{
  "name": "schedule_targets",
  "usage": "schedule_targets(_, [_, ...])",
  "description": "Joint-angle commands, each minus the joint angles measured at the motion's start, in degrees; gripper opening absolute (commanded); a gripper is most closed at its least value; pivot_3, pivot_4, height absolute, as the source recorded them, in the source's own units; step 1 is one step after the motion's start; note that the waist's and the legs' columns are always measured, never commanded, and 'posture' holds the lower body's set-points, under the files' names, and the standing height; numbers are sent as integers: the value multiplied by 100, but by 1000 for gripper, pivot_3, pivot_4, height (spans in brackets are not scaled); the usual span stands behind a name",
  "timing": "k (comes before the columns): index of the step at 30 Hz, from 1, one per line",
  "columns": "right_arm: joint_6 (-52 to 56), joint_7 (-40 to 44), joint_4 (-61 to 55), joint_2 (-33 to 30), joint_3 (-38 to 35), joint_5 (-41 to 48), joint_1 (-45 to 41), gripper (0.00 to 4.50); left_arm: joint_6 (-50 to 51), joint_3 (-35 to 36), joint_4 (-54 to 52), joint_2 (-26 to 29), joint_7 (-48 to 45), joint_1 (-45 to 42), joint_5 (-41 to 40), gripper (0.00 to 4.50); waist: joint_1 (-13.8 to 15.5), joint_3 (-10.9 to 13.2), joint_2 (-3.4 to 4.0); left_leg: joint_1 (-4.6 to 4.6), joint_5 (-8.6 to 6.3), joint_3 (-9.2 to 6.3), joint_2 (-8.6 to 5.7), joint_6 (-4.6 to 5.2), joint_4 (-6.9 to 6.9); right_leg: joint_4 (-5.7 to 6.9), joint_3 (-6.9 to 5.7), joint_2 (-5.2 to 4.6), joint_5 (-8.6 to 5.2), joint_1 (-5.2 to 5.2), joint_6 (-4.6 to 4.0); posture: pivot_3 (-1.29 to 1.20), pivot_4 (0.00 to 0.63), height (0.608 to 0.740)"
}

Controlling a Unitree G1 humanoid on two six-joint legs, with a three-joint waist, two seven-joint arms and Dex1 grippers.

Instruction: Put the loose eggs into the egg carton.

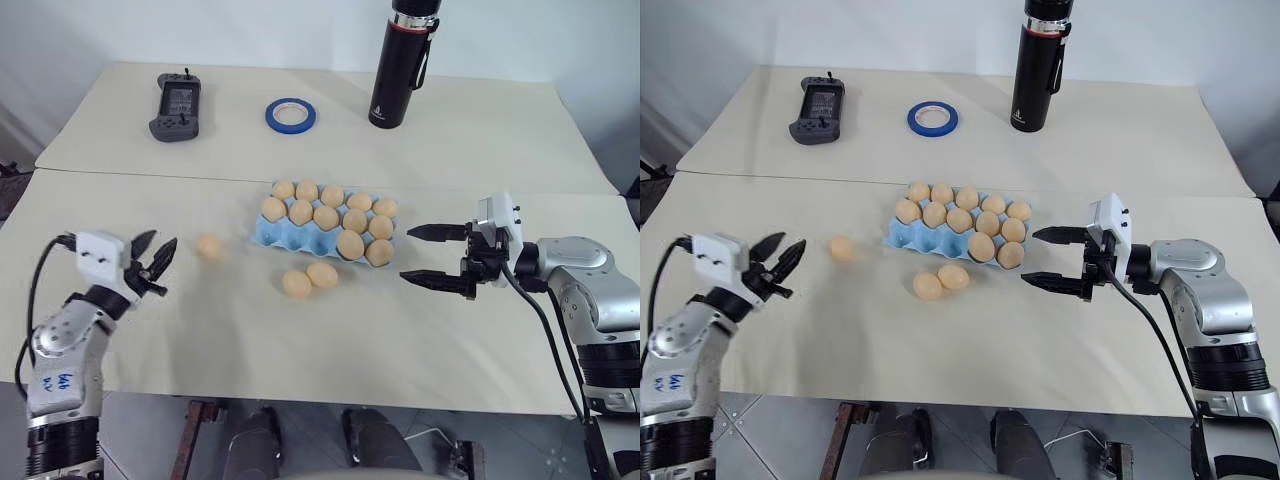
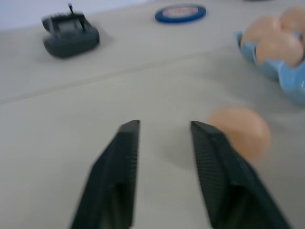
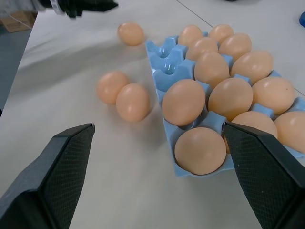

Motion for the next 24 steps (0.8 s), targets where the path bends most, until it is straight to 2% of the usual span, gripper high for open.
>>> schedule_targets(1, [-90,-26,-97,31,-87,43,-55,4500,340,231,-496,143,80,32,-194,3406,-6,3,-4,0,-1,17,-2,3,4,0,0,0,1,1,2,0,150,740])
schedule_targets(4, [-90,-45,-94,54,-76,37,-62,4500,613,211,-803,153,251,43,-139,4313,-11,5,-8,2,-6,40,-3,12,13,0,0,-4,2,1,5,0,150,740])
schedule_targets(5, [-92,-48,-81,59,-69,31,-75,4500,608,168,-845,121,336,2,-59,4424,-13,7,-12,2,-8,42,-3,14,17,0,0,-4,3,1,5,0,150,740])
schedule_targets(10, [-123,-56,-34,67,-69,4,-113,4500,896,-62,-1165,-3,509,14,-67,4424,-11,7,-13,2,-10,44,-1,13,22,0,3,-5,3,0,6,0,150,740])
schedule_targets(14, [-76,-85,-122,28,-131,30,-62,4500,1739,-128,-2193,-121,502,526,-663,4424,-51,9,-15,2,-18,49,4,8,25,-2,7,-5,4,-1,8,0,150,740])
schedule_targets(17, [-69,-86,-185,-18,-186,50,36,4500,1950,28,-2749,-99,443,1162,-758,4424,-89,10,-17,2,-24,48,12,0,29,-2,11,-6,4,-3,11,0,150,740])
schedule_targets(24, [-61,-100,-179,0,-158,39,55,4500,1641,179,-2701,-388,620,1736,-475,4424,-94,13,-22,9,-33,49,14,6,60,-1,18,-5,0,9,6,0,150,740])
